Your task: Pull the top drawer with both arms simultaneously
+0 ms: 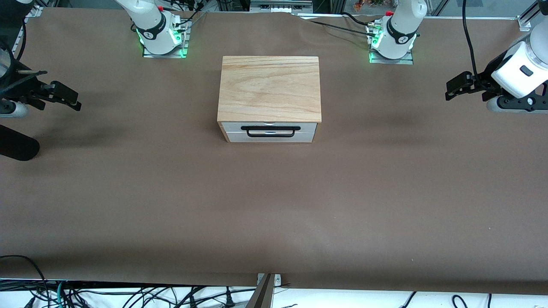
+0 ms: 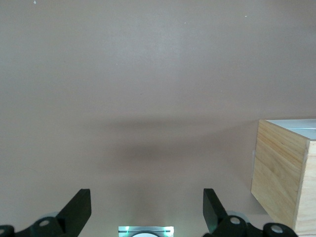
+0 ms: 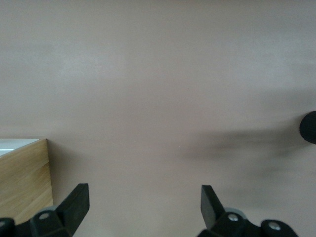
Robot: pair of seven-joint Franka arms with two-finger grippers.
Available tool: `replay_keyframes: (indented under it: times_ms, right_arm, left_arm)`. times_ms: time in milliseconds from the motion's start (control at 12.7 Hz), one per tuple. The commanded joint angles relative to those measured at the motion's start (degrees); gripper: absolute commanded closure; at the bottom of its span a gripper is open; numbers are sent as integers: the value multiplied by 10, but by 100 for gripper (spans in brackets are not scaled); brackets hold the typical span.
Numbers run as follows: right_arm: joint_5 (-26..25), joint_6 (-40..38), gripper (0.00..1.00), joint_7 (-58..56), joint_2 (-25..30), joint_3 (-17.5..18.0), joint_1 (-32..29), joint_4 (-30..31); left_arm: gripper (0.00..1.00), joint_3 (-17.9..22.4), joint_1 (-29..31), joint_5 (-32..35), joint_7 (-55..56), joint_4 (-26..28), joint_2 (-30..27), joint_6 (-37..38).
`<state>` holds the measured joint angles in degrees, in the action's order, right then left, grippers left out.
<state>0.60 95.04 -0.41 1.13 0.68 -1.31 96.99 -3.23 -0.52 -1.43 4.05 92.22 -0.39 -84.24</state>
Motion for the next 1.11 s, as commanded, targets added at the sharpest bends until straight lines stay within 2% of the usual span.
replay_keyframes:
  times_ms: [0,316,1028]
  right_arm:
    - [9,-14,0,-7,-3,-4,12,-14]
    - [8,-14,0,-14,-5,-6,12,-17]
    - [1,-36,0,-12,-5,-6,12,-22]
  left_arm:
    - [0,-5,7,-12,3,9,-9,1]
    - [0,-5,8,-12,3,16,-6,-7]
    - [0,-5,8,-12,3,85,-5,-104]
